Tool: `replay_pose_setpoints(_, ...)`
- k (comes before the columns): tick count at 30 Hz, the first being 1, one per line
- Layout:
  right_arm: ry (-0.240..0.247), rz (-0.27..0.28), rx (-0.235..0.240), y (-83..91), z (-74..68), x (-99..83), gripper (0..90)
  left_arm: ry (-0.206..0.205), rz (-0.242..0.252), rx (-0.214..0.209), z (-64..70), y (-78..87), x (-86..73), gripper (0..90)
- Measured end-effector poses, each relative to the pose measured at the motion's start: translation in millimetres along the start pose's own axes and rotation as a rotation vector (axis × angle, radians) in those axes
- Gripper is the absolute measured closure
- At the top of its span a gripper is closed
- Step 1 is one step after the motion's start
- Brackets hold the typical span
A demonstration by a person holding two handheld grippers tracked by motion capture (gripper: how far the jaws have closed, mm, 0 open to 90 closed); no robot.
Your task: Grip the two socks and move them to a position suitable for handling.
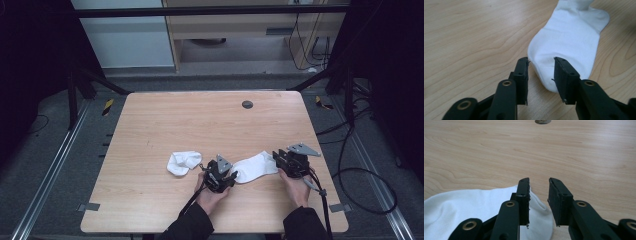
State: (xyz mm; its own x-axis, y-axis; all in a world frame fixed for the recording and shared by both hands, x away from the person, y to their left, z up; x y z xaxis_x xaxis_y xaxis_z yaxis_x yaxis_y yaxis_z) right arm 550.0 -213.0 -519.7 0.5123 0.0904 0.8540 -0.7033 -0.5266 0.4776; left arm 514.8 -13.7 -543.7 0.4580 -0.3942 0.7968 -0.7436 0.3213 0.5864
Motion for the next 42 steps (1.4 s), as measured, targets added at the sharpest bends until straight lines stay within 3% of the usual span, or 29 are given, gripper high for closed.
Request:
replay_pose_setpoints(7, 0.034, 0.028, 0.014, 8.8, -3.4, 8.0, 64.6, -0.005, 0.057, -0.001, -19.8, 20.0, 18.5, 53.0)
replay_pose_setpoints(10, 0.035, 0.039, 0.048, 13.5, -8.5, 12.7, 62.5, -0.009, 0.082, 0.005, -34.3, 32.1, 25.8, 52.1)
replay_pose_setpoints(12, 0.036, 0.049, 0.066, 17.9, -13.2, 16.5, 61.8, 0.011, 0.087, 0.004, -44.7, 39.4, 28.8, 51.9)
replay_pose_setpoints(20, 0.072, 0.058, 0.126, 22.2, -31.8, 31.4, 58.2, 0.000, 0.091, 0.063, -86.9, 61.9, 31.2, 51.2)
replay_pose_setpoints(27, 0.128, 0.041, 0.187, 18.1, -52.9, 40.3, 56.2, -0.003, 0.079, 0.124, -125.4, 81.6, 14.9, 51.3)
replay_pose_setpoints(36, 0.175, 0.043, 0.248, 0.8, -85.5, 54.7, 56.4, 0.064, 0.052, 0.182, -167.0, 97.6, -19.8, 54.1)
replay_pose_setpoints(42, 0.228, 0.020, 0.293, -18.1, -108.9, 59.8, 57.4, 0.108, 0.021, 0.215, -185.9, 96.8, -42.8, 55.5)
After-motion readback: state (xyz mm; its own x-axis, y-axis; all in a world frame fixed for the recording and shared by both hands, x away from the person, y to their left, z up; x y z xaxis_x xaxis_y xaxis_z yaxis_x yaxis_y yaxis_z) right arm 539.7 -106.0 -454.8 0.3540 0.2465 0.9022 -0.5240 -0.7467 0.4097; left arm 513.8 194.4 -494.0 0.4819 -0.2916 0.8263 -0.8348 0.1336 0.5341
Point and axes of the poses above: each handheld gripper's, and its own axes: y roughly backward along the jaws, x roughly out of its top, z roughly to its right, the point moved 8 cm from there along -y, roughly forward along the jaws, and after that the axes turned 15 degrees about x, right-handed, at the moved point
